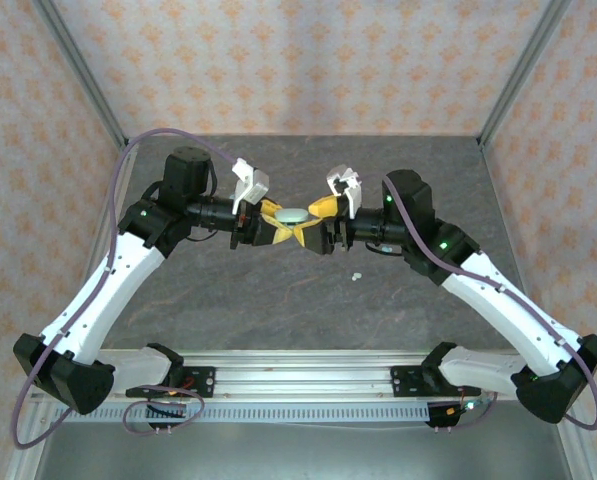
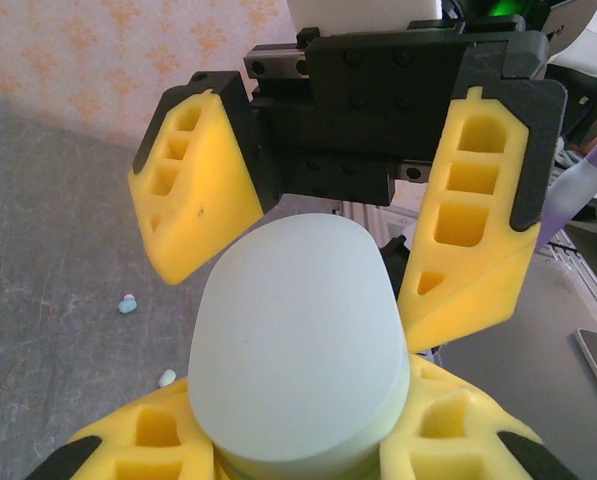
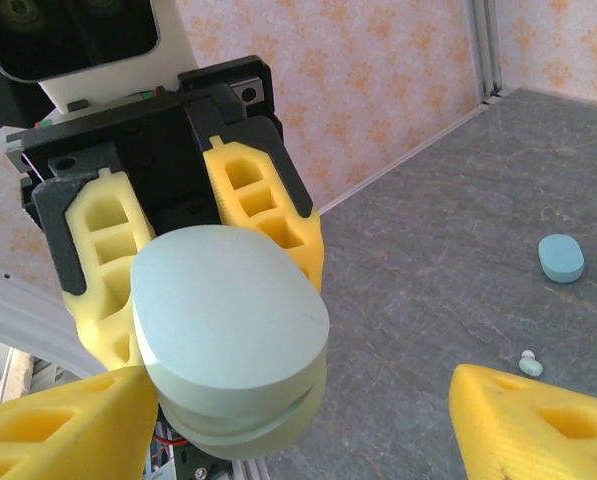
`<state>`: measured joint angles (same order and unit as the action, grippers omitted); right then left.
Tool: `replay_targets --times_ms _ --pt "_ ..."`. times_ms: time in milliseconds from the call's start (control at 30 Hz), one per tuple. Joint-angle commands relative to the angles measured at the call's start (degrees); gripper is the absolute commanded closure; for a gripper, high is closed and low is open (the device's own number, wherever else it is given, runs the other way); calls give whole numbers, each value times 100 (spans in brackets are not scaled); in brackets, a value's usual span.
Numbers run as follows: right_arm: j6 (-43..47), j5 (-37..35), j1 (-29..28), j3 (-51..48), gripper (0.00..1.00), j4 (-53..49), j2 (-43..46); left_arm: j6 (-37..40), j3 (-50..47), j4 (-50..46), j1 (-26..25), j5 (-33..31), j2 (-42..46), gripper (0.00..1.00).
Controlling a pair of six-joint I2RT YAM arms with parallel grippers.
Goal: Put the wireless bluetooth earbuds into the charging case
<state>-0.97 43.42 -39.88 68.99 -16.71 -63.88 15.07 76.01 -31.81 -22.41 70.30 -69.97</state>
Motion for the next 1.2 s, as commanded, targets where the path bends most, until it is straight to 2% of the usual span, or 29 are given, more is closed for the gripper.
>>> replay_targets --times_ms 0,200,433,600,867,1167 --pt "5 -79 -30 238 24 317 -1 20 98 -34 -25 203 49 79" --pt "-91 -225 -20 306 28 291 -78 88 112 -104 -42 211 32 79" --pt "-159 -488 6 483 37 147 -264 153 114 -182 -58 238 65 79" --pt "-327 -396 14 450 44 418 -325 216 103 -257 -57 256 94 80" --pt "-398 -78 15 273 61 839 -350 283 107 -344 -68 281 86 79" --pt "-321 137 15 220 71 1146 -482 408 156 -506 -79 334 57 79"
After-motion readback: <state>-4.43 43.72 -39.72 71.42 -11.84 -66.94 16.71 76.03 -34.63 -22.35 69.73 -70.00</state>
